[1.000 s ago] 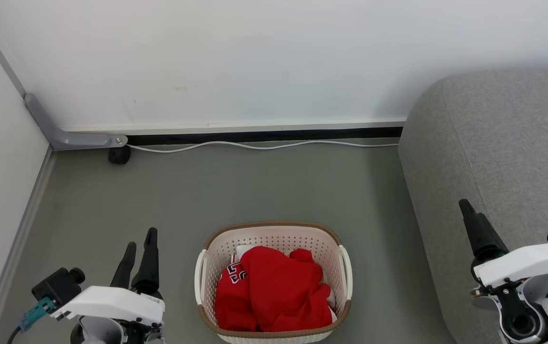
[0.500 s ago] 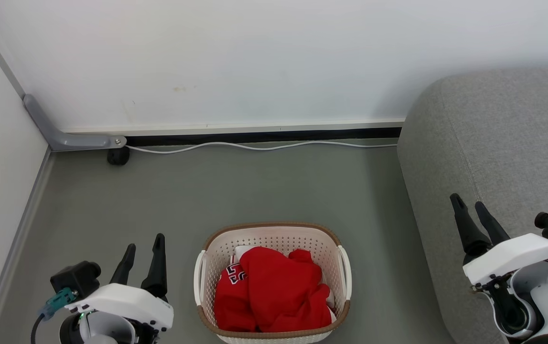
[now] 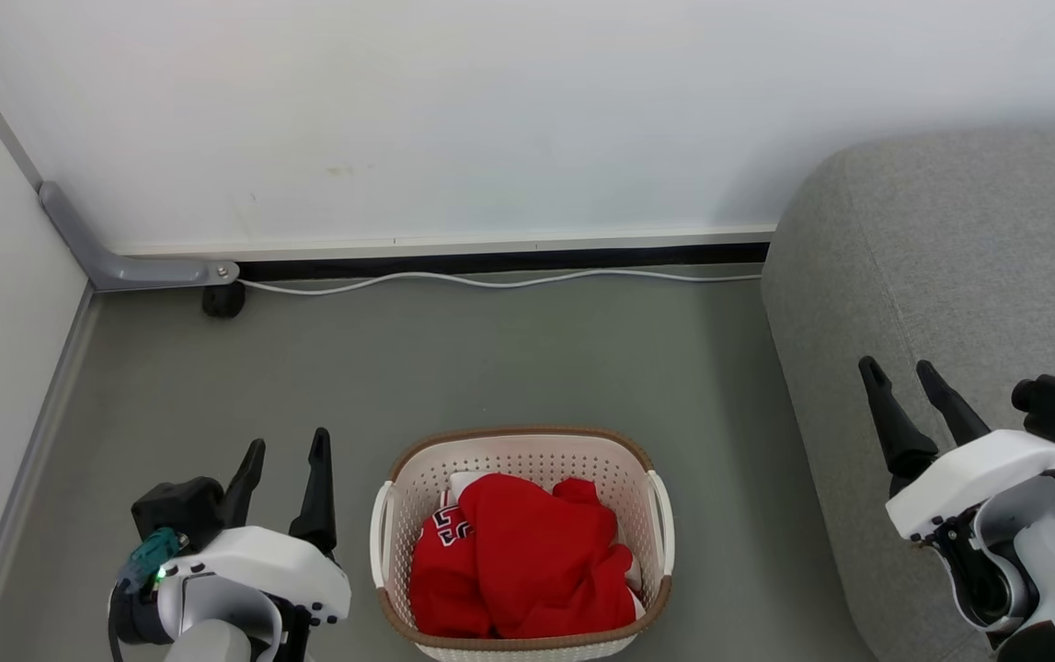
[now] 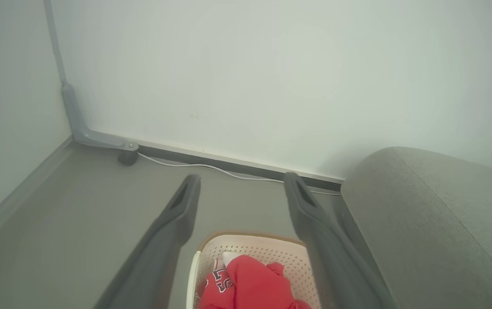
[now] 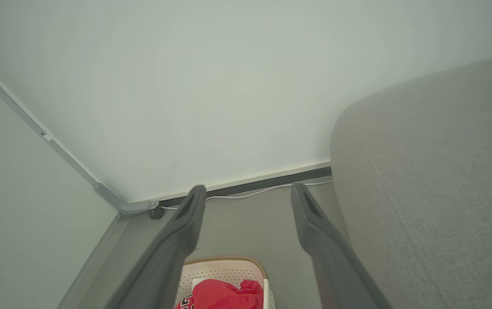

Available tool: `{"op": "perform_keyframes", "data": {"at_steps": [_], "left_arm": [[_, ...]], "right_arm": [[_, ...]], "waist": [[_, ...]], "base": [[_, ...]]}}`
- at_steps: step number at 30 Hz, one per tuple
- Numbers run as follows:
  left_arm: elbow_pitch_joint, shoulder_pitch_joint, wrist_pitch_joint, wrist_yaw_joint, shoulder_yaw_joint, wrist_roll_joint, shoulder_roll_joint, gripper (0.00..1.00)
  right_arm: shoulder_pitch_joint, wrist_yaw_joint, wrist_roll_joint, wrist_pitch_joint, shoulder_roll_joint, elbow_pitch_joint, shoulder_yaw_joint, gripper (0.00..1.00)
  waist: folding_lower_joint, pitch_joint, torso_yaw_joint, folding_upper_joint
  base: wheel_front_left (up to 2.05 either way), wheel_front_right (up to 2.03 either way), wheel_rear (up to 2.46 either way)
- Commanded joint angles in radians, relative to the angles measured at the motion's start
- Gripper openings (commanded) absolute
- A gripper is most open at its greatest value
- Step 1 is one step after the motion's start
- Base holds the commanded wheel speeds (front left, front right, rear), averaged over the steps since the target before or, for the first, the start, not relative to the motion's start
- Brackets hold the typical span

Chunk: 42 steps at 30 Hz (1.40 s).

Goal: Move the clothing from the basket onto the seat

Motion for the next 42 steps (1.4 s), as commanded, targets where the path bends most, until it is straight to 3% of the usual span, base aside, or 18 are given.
{"op": "perform_keyframes", "data": {"at_steps": [1, 34, 42], "left_arm": [[-0.020, -0.061, -0.015, 0.016, 0.016, 0.035, 0.018, 1.00], [0.019, -0.124, -0.109, 0.072, 0.020, 0.365, 0.006, 1.00], [0.025, -0.118, -0.110, 0.064, 0.037, 0.353, 0.000, 1.00]], "right_arm": [[-0.047, 0.006, -0.028, -0.021, -0.028, -0.012, 0.022, 1.00], [-0.156, 0.007, -0.298, -0.115, -0.131, 0.050, 0.127, 1.00], [-0.155, 0.008, -0.296, -0.116, -0.133, 0.051, 0.123, 1.00]], "waist": [[-0.0001, 0.001, 0.000, 0.0000], [-0.0001, 0.024, -0.007, 0.0000], [-0.0001, 0.028, -0.010, 0.0000]], "base": [[0.00, 0.00, 0.00], [0.00, 0.00, 0.00], [0.00, 0.00, 0.00]]}}
